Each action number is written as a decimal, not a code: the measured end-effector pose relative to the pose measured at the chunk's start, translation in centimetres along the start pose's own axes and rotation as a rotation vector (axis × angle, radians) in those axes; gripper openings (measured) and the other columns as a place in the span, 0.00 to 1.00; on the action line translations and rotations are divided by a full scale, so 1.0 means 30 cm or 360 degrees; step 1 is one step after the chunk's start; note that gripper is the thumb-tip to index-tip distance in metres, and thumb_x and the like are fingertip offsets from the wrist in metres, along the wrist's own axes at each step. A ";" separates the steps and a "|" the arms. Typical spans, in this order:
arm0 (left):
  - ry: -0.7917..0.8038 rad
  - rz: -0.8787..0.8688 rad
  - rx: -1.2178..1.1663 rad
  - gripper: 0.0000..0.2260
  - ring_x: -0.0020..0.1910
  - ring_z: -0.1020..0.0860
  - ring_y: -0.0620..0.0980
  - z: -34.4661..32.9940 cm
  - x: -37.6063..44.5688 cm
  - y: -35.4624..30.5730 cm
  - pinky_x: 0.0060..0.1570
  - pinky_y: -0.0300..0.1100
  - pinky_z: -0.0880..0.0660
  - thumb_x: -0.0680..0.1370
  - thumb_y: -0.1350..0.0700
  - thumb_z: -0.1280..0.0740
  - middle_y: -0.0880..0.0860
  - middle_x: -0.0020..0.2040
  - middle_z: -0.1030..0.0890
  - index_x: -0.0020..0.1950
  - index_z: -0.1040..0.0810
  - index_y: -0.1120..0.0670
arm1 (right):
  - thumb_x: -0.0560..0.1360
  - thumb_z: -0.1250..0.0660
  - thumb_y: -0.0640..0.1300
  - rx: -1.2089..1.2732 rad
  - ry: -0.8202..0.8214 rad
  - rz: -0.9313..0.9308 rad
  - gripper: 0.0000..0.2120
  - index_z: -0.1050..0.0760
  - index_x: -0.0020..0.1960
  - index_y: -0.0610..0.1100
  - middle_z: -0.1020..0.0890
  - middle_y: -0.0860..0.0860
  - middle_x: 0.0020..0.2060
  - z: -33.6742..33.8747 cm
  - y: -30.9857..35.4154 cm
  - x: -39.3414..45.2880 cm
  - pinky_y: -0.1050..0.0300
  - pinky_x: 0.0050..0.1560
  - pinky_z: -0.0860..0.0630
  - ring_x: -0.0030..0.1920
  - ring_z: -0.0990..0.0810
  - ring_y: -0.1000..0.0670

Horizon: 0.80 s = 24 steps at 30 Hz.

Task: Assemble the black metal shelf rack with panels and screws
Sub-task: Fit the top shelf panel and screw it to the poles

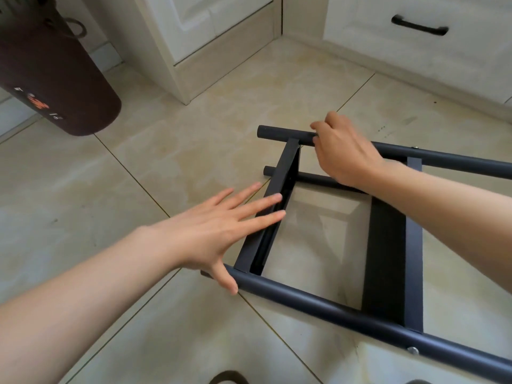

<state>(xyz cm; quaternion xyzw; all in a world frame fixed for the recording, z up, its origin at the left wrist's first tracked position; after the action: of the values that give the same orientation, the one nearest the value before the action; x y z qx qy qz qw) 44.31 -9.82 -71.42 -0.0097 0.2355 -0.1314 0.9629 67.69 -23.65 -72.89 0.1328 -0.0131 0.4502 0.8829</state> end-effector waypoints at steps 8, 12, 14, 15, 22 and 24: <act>0.0130 -0.0407 0.0555 0.58 0.79 0.65 0.61 0.067 0.136 0.019 0.73 0.57 0.72 0.55 0.17 0.41 0.55 0.71 0.31 0.70 0.32 0.59 | 0.82 0.42 0.55 -0.0350 0.0168 0.0214 0.22 0.28 0.60 0.35 0.28 0.39 0.54 -0.019 -0.046 0.072 0.45 0.50 0.29 0.53 0.31 0.39; -0.0099 -0.0569 0.0582 0.49 0.69 0.30 0.65 0.075 0.144 0.024 0.78 0.60 0.48 0.54 0.15 0.40 0.56 0.49 0.26 0.49 0.27 0.59 | 0.85 0.45 0.47 -0.0360 0.0159 0.0360 0.18 0.27 0.59 0.33 0.26 0.37 0.50 -0.020 -0.061 0.075 0.49 0.48 0.33 0.51 0.29 0.38; -0.0128 -0.0590 0.0596 0.48 0.62 0.27 0.62 0.074 0.153 0.022 0.77 0.60 0.43 0.53 0.15 0.41 0.55 0.46 0.27 0.46 0.28 0.58 | 0.85 0.48 0.50 -0.0442 0.0150 0.0389 0.20 0.27 0.57 0.33 0.26 0.39 0.49 -0.023 -0.061 0.074 0.48 0.49 0.32 0.48 0.30 0.41; -0.0117 -0.0599 0.0620 0.47 0.60 0.27 0.62 0.074 0.156 0.019 0.77 0.60 0.43 0.53 0.15 0.41 0.55 0.45 0.27 0.46 0.29 0.58 | 0.85 0.48 0.50 -0.0461 0.0155 0.0382 0.21 0.27 0.57 0.33 0.26 0.39 0.48 -0.023 -0.062 0.076 0.49 0.49 0.32 0.48 0.30 0.41; -0.0105 -0.0585 0.0646 0.45 0.58 0.26 0.61 0.081 0.157 0.004 0.76 0.60 0.42 0.53 0.15 0.39 0.55 0.45 0.28 0.44 0.34 0.56 | 0.85 0.48 0.51 -0.0458 0.0167 0.0322 0.20 0.28 0.56 0.33 0.27 0.38 0.49 -0.027 -0.062 0.079 0.49 0.48 0.33 0.48 0.30 0.41; -0.0111 -0.0580 0.0639 0.45 0.57 0.26 0.60 0.079 0.156 0.000 0.76 0.60 0.41 0.52 0.15 0.39 0.55 0.44 0.28 0.43 0.37 0.56 | 0.85 0.48 0.51 -0.0439 0.0179 0.0305 0.20 0.28 0.56 0.34 0.27 0.38 0.49 -0.026 -0.058 0.080 0.49 0.48 0.33 0.48 0.30 0.41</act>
<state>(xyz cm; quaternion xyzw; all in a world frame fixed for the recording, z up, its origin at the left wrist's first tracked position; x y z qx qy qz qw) 49.40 -11.11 -71.42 0.1347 0.1657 -0.3463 0.9135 70.45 -22.53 -73.69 -0.0167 -0.0379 0.5331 0.8450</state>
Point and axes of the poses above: each hand's wrist, its own x-axis towards the middle knuckle, its own z-axis out of the back of the hand, y = z × x, the point moved 1 cm from there along x, towards the middle knuckle
